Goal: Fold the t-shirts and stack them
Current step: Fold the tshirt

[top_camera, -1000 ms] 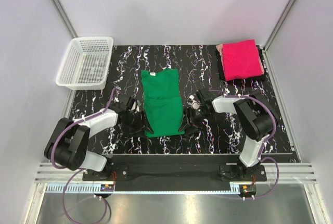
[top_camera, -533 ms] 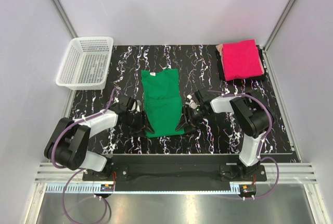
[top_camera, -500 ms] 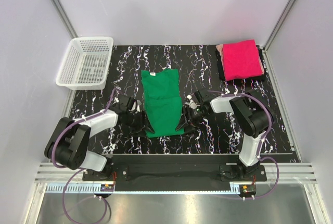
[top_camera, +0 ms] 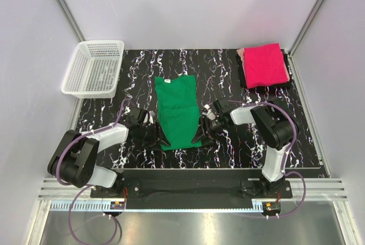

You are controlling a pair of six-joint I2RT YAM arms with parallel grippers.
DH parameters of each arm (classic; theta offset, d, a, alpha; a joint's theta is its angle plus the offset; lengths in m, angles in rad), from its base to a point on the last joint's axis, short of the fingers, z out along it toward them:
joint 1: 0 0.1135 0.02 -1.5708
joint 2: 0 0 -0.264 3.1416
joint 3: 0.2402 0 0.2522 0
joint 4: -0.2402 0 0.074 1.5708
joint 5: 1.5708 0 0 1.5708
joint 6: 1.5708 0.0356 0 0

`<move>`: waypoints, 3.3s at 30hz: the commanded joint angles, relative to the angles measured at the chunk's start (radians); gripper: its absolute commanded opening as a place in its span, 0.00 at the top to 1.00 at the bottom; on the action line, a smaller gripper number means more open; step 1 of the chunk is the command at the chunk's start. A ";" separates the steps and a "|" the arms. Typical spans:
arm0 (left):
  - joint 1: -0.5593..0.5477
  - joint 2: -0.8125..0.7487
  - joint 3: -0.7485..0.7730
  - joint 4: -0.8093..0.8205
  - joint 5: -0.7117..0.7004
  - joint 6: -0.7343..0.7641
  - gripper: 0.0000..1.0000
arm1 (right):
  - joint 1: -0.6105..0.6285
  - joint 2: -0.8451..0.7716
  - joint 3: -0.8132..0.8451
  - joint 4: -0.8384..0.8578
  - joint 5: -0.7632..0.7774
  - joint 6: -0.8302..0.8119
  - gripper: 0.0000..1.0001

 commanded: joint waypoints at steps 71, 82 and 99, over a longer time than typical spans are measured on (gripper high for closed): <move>-0.024 -0.021 -0.145 -0.030 -0.399 -0.206 0.54 | 0.029 0.054 -0.237 0.474 0.165 0.223 0.52; -0.024 -0.004 -0.143 -0.025 -0.388 -0.186 0.66 | 0.030 0.045 -0.239 0.454 0.167 0.217 0.75; -0.024 0.025 -0.128 0.004 -0.355 -0.168 1.00 | 0.029 0.038 -0.197 0.410 0.159 0.214 1.00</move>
